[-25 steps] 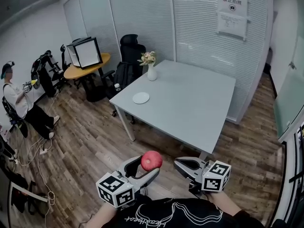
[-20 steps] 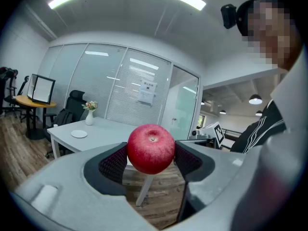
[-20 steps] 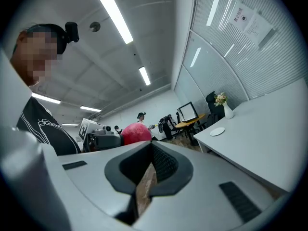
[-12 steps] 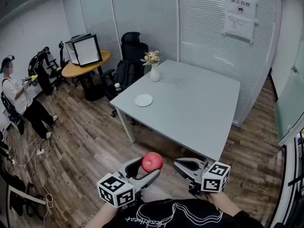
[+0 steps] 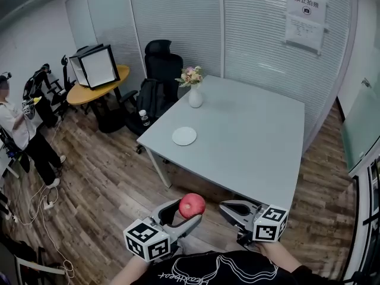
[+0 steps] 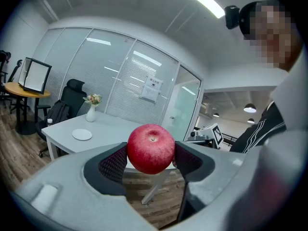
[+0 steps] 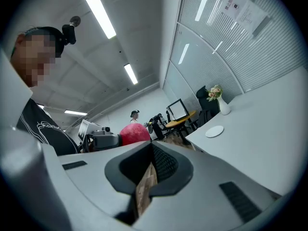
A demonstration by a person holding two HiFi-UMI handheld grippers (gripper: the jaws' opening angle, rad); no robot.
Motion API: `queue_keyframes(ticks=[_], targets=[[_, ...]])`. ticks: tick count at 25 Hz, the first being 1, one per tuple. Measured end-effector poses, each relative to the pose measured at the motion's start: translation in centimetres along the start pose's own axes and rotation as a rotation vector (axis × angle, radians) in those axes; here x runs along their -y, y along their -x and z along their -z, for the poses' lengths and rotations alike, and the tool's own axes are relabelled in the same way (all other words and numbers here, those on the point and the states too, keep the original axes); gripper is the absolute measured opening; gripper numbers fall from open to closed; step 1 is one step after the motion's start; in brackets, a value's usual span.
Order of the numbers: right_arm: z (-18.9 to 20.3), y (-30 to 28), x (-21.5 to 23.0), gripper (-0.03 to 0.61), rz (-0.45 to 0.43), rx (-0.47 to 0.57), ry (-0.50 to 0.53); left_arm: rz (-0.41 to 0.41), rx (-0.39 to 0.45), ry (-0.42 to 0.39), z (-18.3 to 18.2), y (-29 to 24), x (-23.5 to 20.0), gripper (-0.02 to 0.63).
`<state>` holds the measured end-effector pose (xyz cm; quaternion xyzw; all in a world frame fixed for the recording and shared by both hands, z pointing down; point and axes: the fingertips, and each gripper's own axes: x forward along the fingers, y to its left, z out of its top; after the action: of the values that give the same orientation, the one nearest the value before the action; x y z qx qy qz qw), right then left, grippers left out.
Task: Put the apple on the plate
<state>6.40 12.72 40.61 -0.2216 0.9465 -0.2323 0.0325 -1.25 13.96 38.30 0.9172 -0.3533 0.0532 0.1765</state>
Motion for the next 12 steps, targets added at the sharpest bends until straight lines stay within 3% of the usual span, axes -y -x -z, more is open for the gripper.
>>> queue_keyframes(ticks=[12], targets=[[-4.2,-15.3,5.0,0.008,0.095,0.082,-0.020,0.075,-0.058,-0.056,-5.5,0.3,-16.2,0.318]])
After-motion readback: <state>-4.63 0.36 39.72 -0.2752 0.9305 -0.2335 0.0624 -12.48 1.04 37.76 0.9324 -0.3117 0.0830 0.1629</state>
